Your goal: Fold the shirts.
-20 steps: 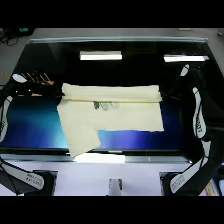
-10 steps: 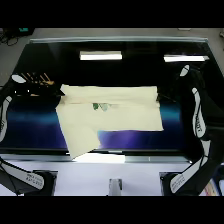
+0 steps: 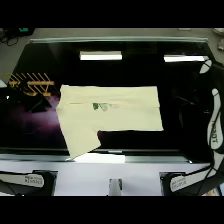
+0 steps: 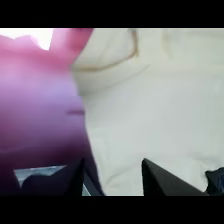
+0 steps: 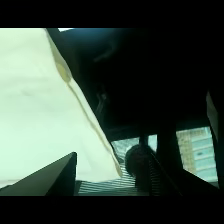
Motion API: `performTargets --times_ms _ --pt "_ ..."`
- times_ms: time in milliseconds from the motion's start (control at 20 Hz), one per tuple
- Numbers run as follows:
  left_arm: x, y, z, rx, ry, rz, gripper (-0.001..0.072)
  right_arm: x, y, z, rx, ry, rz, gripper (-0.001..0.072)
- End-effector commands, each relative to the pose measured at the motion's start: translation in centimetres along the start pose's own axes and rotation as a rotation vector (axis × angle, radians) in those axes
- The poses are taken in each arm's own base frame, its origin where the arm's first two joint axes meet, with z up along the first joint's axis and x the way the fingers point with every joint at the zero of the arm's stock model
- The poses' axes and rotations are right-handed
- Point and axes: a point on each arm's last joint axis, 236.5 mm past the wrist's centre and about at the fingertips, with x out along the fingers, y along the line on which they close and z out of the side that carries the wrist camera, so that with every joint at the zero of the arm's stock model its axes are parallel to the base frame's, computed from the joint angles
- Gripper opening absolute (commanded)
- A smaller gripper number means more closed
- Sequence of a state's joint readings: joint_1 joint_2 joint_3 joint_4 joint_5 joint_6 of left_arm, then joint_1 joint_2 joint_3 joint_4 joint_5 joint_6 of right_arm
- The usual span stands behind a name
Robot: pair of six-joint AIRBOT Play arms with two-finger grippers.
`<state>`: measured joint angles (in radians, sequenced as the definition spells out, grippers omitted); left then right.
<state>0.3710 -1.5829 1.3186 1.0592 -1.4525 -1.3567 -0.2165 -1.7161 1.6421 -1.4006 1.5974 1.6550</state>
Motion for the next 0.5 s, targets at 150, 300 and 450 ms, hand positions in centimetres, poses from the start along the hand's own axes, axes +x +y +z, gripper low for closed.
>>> performTargets --times_ms 150,300,450 --pt "5.5 1.3 -13.1 -0.12 0.048 -0.049 0.0433 2.0 -0.7 -6.8 0.069 0.001 0.078 0.0418" --pt "9.0 1.0 -17.1 -0.137 0.136 -0.054 0.0433 2.7 -0.7 -8.3 0.077 0.01 0.084 0.0419" --pt "10.1 -0.2 -17.1 -0.139 0.119 -0.081 0.0433 2.7 -0.7 -8.6 0.07 0.02 0.084 0.042"
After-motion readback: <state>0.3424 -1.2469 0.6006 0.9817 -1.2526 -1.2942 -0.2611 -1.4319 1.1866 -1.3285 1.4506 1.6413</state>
